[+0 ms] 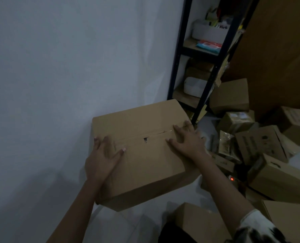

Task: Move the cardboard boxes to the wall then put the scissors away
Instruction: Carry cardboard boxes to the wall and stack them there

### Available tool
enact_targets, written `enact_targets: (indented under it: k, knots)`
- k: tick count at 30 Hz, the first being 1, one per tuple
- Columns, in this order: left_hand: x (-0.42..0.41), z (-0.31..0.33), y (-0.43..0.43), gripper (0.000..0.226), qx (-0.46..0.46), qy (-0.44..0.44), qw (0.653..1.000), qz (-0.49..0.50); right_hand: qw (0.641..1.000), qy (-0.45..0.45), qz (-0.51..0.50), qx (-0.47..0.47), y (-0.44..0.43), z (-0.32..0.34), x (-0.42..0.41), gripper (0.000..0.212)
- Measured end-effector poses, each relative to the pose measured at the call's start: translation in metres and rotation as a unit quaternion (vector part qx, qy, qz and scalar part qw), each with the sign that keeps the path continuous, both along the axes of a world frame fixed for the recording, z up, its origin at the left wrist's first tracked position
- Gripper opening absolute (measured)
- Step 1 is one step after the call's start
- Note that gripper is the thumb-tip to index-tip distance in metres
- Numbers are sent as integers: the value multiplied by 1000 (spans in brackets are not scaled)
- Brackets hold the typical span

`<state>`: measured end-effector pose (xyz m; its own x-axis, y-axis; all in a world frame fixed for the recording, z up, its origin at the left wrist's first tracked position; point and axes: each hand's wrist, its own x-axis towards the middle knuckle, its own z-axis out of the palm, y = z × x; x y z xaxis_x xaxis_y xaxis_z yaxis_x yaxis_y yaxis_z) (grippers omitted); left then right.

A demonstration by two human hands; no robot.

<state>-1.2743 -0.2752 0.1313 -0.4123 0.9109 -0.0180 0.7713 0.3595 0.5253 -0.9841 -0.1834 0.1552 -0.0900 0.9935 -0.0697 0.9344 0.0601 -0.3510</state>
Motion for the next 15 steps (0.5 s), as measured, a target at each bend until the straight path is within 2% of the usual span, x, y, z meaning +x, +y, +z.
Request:
enact_targets:
  k: [6,9,12,15]
  knots:
    - [40,-26,49,95,13,-14,999,33,999,-7,38,-18,76,-27,35,74]
    - [65,-39,80,89,-15,-6,999,39,998,-5,54,-31,113,-38,55,78]
    - [94,-48,106,83,-24,-32,997,62,996,-31,65,-45,148,-46,77,75]
    - [120,-58,129,87,-23,-40,995,91,993,-51,98,-52,189,-59,95,76]
